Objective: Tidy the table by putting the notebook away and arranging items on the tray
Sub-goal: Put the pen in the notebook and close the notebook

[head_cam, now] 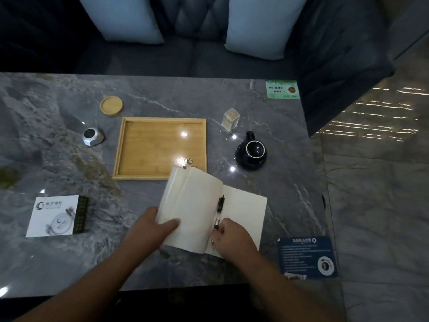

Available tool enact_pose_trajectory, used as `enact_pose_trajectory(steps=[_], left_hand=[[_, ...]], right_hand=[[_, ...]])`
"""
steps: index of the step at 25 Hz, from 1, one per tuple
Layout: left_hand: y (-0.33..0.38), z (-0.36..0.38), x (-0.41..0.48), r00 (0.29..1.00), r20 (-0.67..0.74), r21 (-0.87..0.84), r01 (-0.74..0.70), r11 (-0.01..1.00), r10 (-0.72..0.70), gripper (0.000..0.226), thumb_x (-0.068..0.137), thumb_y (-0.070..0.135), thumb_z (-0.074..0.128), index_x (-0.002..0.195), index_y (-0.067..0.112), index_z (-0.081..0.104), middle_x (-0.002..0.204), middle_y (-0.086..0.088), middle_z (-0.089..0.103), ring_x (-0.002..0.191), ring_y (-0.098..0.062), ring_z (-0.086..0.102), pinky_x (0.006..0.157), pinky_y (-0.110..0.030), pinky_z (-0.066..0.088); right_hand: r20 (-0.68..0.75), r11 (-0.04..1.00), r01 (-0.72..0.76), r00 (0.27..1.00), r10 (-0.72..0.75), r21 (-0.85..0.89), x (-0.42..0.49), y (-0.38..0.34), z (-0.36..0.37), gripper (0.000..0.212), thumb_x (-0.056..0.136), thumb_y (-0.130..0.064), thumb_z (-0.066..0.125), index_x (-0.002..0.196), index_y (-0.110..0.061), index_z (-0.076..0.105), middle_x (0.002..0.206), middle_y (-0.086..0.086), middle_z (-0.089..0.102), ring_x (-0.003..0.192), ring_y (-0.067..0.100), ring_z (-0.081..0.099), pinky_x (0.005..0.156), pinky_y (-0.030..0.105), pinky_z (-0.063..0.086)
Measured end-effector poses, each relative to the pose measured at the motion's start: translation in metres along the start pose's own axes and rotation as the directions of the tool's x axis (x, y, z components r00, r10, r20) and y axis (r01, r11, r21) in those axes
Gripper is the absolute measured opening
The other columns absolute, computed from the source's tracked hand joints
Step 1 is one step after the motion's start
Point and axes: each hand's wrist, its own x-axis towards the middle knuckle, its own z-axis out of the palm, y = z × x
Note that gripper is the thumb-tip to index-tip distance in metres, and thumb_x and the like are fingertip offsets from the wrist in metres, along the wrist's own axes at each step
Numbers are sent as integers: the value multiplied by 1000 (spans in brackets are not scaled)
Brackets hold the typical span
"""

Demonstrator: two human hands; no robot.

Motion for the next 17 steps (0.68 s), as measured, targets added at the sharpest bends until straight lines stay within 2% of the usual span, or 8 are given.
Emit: enact_pose_trajectory(steps=[2,5,8,11,15,17], left_hand=[[1,-1,15,1000,12,23,16,1000,-16,59,73,60,81,111,22,57,101,2,63,87,-19,63,66,-35,45],[3,-1,29,999,45,35,-3,999,2,65,70,65,81,111,23,55,101,5,61,85,-12,60,62,-31,44],[1,2,37,998,65,106,-29,994,22,55,78,57,79,113,18,59,103,1,62,88,-17,61,68,-35,45],[-5,3,34,996,82,129,-33,991,22,42,85,50,75,106,17,60,103,-3,64,79,-12,56,63,-30,42],[-19,9,27,992,123,99,-18,995,6,42,91,44,71,116,11,64,113,-9,68,98,-25,64,81,-38,50],[-21,12,24,991,130,68,5,998,-14,41,92,43,70,119,12,63,116,-9,67,99,-26,63,82,-38,50]], right_hand=[[15,998,-11,1000,12,-67,1,5,2,25,89,-48,52,79,-25,50,81,-4,61,76,17,56,61,34,38],[27,990,4,1000,0,-142,1,13,2,24,93,-47,50,80,-27,47,78,-8,53,77,17,53,64,34,39],[1,985,7,1000,-7,-173,5,13,-2,23,96,-47,48,83,-27,47,78,-9,51,75,16,52,63,33,39],[-53,987,9,998,-18,-159,13,8,-14,23,98,-45,47,86,-26,47,75,-10,50,71,13,50,58,31,35],[-111,985,42,992,-62,-169,28,-4,-29,23,100,-42,48,87,-23,47,76,-8,50,75,16,53,64,32,37],[-131,982,51,989,-75,-182,37,-12,-34,22,100,-41,49,87,-23,46,76,-9,49,75,17,52,64,32,36]])
